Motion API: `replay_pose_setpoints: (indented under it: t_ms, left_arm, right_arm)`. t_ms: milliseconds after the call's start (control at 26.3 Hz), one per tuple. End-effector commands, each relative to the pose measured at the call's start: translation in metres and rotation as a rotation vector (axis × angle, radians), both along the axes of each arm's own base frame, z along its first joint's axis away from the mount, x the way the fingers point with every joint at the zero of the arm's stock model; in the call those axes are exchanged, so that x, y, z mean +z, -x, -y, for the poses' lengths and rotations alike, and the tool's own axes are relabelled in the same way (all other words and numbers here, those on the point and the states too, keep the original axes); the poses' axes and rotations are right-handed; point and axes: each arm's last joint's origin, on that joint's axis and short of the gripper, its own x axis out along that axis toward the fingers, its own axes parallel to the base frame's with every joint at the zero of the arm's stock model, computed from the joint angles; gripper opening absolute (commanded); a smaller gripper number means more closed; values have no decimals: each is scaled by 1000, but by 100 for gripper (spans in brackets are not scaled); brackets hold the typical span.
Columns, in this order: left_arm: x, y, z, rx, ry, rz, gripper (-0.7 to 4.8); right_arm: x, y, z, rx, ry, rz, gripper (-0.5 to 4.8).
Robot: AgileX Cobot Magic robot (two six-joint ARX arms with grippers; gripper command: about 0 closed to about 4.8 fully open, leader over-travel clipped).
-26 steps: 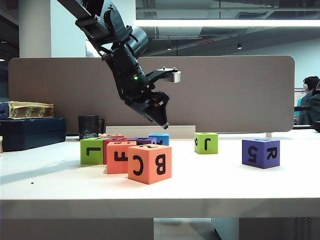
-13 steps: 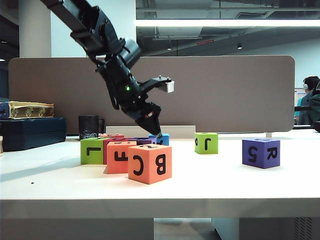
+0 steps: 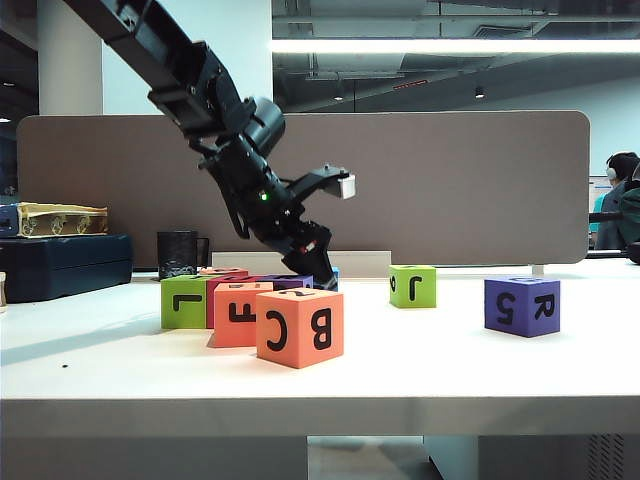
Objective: Select the appropriate blocks from the scattered letter blocks on the table and arrange them in a row to spell out "TURING".
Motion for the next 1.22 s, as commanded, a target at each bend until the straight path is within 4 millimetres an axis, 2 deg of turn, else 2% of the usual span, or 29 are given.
replay_pose_setpoints:
  t_ms: [38, 152, 190, 380, 684, 988, 1216]
  left_arm:
    - [0, -1, 1, -9, 8, 10, 424]
    - [0, -1, 1, -8, 7, 9, 349]
    - [0, -1, 1, -4, 10, 4, 305]
    - [-1, 0, 1, -1, 4, -15, 267]
    - [2, 2, 4, -3, 11, -11, 267]
    - [32, 11, 25, 80, 148, 25, 263]
    - [55, 36, 48, 287, 229, -95, 263]
  right_arm:
    - [2, 2, 0, -1, 2, 27, -1]
    - [2, 2, 0, -1, 3, 27, -1]
    - [2, 2, 0, -1, 3, 27, -1]
    - [2, 2, 0, -1, 3, 27, -1]
    - [2, 2, 0, -1, 3, 27, -1]
    - [2, 2, 0, -1, 3, 27, -1]
    - [2, 2, 0, -1, 3, 28, -1]
